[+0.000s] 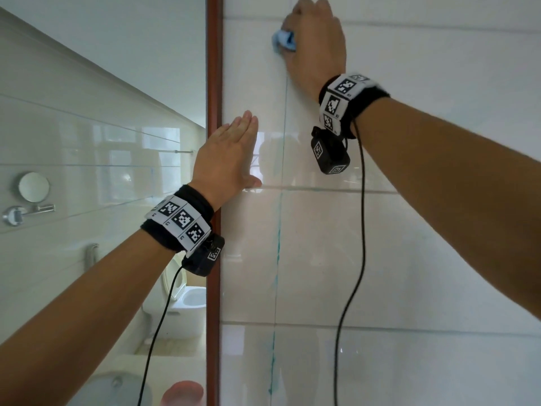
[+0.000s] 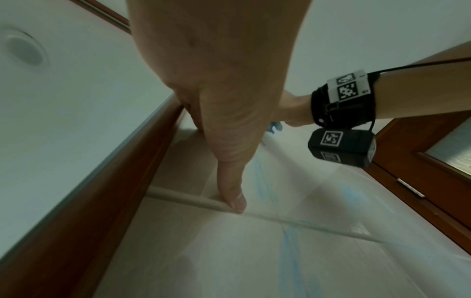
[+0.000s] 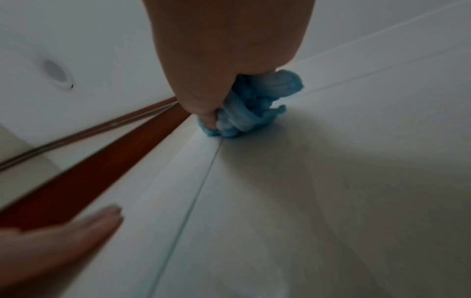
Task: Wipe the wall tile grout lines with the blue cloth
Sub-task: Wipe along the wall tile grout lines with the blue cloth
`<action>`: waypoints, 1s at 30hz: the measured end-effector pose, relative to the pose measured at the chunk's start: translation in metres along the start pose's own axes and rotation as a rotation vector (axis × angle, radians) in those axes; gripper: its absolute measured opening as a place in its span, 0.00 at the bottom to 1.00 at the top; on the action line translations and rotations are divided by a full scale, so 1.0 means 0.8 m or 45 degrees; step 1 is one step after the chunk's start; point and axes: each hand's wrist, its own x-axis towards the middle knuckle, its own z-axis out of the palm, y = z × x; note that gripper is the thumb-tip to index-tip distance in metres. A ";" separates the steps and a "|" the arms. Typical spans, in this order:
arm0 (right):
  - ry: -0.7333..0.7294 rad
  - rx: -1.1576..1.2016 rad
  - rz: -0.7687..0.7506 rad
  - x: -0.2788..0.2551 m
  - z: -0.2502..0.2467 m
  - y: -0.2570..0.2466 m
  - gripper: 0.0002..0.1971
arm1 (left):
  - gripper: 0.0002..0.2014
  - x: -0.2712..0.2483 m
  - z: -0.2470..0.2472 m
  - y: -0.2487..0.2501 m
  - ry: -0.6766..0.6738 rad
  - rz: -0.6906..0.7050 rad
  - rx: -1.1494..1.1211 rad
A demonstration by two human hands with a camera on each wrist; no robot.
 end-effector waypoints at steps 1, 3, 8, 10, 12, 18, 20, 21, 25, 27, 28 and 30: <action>-0.048 -0.028 -0.010 -0.004 0.003 -0.006 0.12 | 0.62 0.001 0.001 -0.001 0.001 0.001 -0.001; -0.109 -0.054 -0.030 -0.020 0.009 -0.013 0.13 | 0.62 0.001 0.003 -0.002 0.009 0.011 -0.004; -0.104 0.048 -0.263 -0.115 0.025 -0.041 0.04 | 0.62 0.001 0.009 -0.003 0.035 0.001 -0.015; -0.177 0.064 -0.411 -0.159 0.025 -0.042 0.06 | 0.62 0.001 0.010 -0.002 0.039 -0.002 -0.020; -0.253 0.034 -0.582 -0.178 0.020 -0.036 0.05 | 0.61 0.000 0.009 -0.001 0.032 0.003 -0.021; -0.154 -0.155 -0.190 -0.075 -0.004 0.001 0.10 | 0.60 -0.004 0.004 -0.007 0.027 0.024 -0.002; -0.210 -0.161 0.006 -0.049 -0.015 0.009 0.11 | 0.59 -0.006 0.003 -0.003 0.027 0.023 0.003; -0.239 -0.174 0.006 -0.047 -0.015 0.009 0.10 | 0.59 -0.006 0.003 -0.001 0.028 0.016 0.000; -0.231 -0.056 -0.226 -0.109 -0.001 -0.008 0.09 | 0.58 -0.007 0.006 0.005 0.035 -0.021 -0.044; -0.266 0.004 -0.427 -0.164 0.004 -0.012 0.06 | 0.56 -0.009 0.007 0.008 0.036 -0.025 -0.049; -0.279 0.021 -0.544 -0.190 0.005 -0.011 0.06 | 0.56 -0.011 0.008 0.009 0.039 -0.026 -0.051; -0.363 0.044 -0.745 -0.227 0.003 -0.011 0.07 | 0.55 -0.012 0.006 0.011 0.045 -0.031 -0.049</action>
